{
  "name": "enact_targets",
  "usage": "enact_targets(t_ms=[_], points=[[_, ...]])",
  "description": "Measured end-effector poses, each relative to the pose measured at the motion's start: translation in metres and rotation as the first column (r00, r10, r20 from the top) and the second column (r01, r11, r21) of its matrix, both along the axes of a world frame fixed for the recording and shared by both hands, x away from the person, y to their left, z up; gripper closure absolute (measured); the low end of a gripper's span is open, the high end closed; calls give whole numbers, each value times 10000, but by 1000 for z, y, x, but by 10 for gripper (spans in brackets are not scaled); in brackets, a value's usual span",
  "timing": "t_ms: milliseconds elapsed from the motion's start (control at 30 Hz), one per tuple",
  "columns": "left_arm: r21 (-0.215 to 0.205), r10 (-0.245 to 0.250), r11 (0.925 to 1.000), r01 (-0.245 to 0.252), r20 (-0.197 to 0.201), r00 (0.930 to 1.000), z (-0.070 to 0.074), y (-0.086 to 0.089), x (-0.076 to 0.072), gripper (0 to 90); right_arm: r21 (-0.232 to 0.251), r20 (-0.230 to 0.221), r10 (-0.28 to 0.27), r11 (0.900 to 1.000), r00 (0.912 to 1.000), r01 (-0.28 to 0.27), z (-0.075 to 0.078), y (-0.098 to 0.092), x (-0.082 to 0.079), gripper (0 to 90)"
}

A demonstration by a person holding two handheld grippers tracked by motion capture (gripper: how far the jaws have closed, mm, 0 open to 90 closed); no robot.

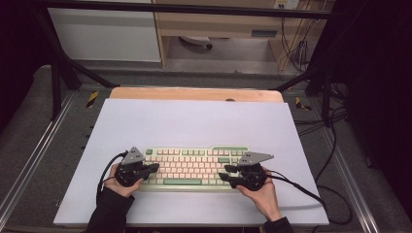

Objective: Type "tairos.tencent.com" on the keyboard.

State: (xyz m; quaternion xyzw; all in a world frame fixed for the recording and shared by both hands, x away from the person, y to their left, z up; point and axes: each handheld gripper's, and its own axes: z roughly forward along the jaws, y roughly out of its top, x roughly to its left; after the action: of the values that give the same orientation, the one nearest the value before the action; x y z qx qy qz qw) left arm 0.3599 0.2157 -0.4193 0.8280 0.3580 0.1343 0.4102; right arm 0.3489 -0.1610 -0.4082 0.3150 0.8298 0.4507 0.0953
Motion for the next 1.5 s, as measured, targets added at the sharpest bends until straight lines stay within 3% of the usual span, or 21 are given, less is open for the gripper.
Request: enact_targets(t_ms=[200,467,967,1500], points=[[9,-23,10000,23,13,10000,0,0,0,899,259,-132,186,9995,9997,-182,5,14,4,788],[9,-27,10000,27,37,10000,0,0,0,899,356,-233,199,9992,9995,-191,7,35,11,895],[-23,-40,10000,40,52,10000,1,0,0,899,-313,-280,-87,9995,9996,78,-7,77,30,900],[-29,-44,10000,44,45,10000,0,0,0,899,-528,-518,-247,9984,9984,219,-18,90,45,900]])
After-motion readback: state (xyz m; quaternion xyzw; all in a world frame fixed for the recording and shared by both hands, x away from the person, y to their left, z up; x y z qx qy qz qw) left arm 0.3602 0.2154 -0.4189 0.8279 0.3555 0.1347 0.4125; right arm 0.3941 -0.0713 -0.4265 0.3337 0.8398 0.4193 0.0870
